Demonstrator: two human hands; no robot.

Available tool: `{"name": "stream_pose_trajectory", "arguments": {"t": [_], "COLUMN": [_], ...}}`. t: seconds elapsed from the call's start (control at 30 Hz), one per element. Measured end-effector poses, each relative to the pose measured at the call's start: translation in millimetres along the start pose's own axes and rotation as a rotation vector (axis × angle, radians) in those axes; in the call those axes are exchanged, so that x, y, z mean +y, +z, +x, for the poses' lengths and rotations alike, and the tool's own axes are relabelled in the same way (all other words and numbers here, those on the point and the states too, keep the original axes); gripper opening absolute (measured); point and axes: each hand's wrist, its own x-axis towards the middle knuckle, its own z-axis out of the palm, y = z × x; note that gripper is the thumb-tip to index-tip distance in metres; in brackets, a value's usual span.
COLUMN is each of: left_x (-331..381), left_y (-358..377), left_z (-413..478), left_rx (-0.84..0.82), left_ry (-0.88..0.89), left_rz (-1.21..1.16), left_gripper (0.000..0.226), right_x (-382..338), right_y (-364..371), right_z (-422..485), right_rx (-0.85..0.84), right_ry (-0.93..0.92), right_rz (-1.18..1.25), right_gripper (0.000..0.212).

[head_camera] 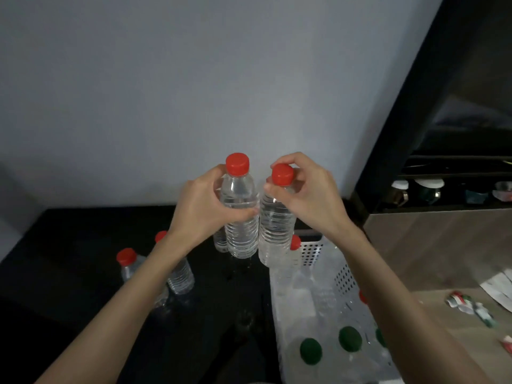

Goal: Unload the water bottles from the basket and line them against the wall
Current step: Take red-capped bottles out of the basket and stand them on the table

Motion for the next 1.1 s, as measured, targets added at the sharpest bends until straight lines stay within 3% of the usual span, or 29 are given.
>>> {"name": "stream_pose_trajectory", "arguments": {"t": [0.3, 0.63, 1.1], "left_x": [-74.1, -150.3, -171.6], "left_y": [-20.0, 7.9, 24.3], "left_z": [-37.4, -99.7, -127.5], "left_rx": [0.072, 0.047, -0.025], "left_ry": [-0.195, -0.441, -0.542], "left_rz": [0.177, 0.178, 0.118], "left_gripper": [0.063, 0.069, 0.079], "right_x": [19.9, 77.7, 96.1], "right_y": [82.7, 155.3, 183.5], "right_z": [20.0, 4.8, 10.2], "right_rx": [-0.253, -0.5, -0.584], "right_ry": [-0.064, 0.003, -0.004], "right_rz": [-0.031, -0.103, -0.12], "right_gripper": [0.034, 0.038, 0.032]}}
